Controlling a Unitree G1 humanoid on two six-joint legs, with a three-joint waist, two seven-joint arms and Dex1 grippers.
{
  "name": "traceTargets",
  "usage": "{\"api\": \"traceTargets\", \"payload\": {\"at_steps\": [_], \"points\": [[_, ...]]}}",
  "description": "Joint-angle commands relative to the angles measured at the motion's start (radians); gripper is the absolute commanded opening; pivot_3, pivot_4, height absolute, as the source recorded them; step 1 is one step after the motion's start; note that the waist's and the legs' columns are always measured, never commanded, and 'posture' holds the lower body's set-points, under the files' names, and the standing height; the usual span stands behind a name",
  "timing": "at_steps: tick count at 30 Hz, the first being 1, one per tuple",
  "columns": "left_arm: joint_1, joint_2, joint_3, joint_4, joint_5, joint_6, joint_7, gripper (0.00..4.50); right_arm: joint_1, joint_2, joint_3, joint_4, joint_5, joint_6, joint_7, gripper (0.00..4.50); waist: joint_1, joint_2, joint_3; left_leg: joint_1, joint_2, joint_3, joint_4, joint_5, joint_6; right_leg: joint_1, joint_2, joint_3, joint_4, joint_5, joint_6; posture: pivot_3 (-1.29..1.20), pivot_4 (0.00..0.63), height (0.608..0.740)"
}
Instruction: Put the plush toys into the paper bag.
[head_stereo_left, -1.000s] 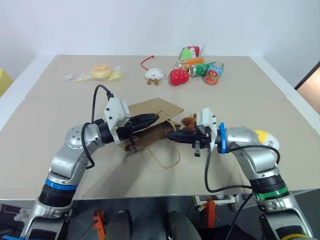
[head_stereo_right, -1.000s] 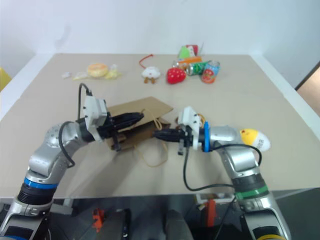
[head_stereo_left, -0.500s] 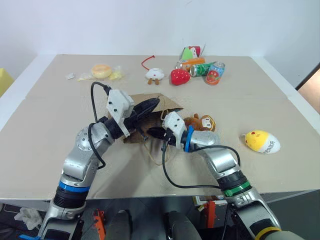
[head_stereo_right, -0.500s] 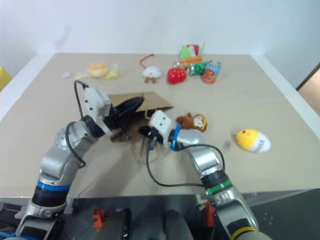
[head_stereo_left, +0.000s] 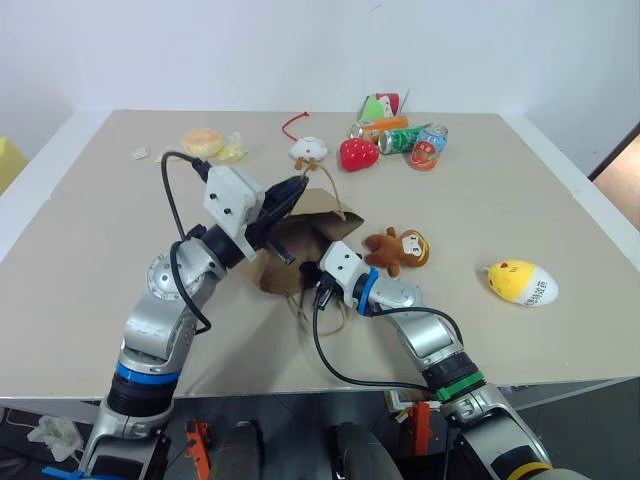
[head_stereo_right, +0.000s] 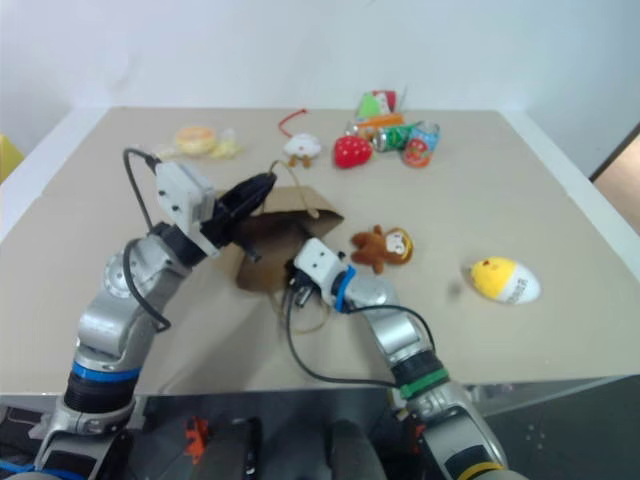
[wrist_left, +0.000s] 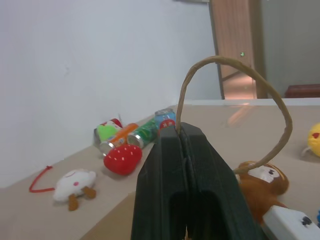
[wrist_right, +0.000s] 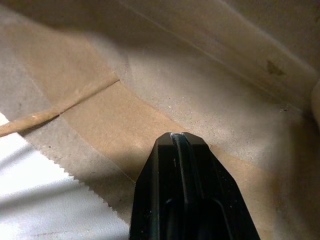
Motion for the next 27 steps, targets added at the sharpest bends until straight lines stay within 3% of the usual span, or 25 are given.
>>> {"api": "traceTargets", "payload": {"at_steps": [1, 13, 27], "points": [[-0.087, 0.018, 0.018, -0.051, 0.041, -0.074, 0.006, 0.0, 0.004, 0.007, -0.022, 0.011, 0.006, 0.01, -0.001, 0.03, 0.0, 0.0, 0.0, 0.0, 0.0, 0.0, 0.0, 0.0, 0.0, 0.0, 0.0, 0.0, 0.0, 0.0, 0.0, 0.0, 0.15, 0.74], [-0.136, 0.052, -0.036, -0.052, 0.14, -0.202, -0.054, 0.0, -0.007, 0.011, -0.044, 0.007, 0.016, 0.028, -0.004, 0.03, -0.004, 0.0, 0.0, 0.0, 0.0, 0.0, 0.0, 0.0, 0.0, 0.0, 0.0, 0.0, 0.0, 0.0, 0.0, 0.0, 0.15, 0.74], [-0.172, 0.055, -0.047, -0.061, 0.168, -0.219, -0.063, 0.0, -0.005, 0.005, -0.045, 0.01, 0.022, 0.029, 0.01, 0.03, -0.005, 0.0, 0.0, 0.0, 0.0, 0.0, 0.0, 0.0, 0.0, 0.0, 0.0, 0.0, 0.0, 0.0, 0.0, 0.0, 0.15, 0.74]]}}
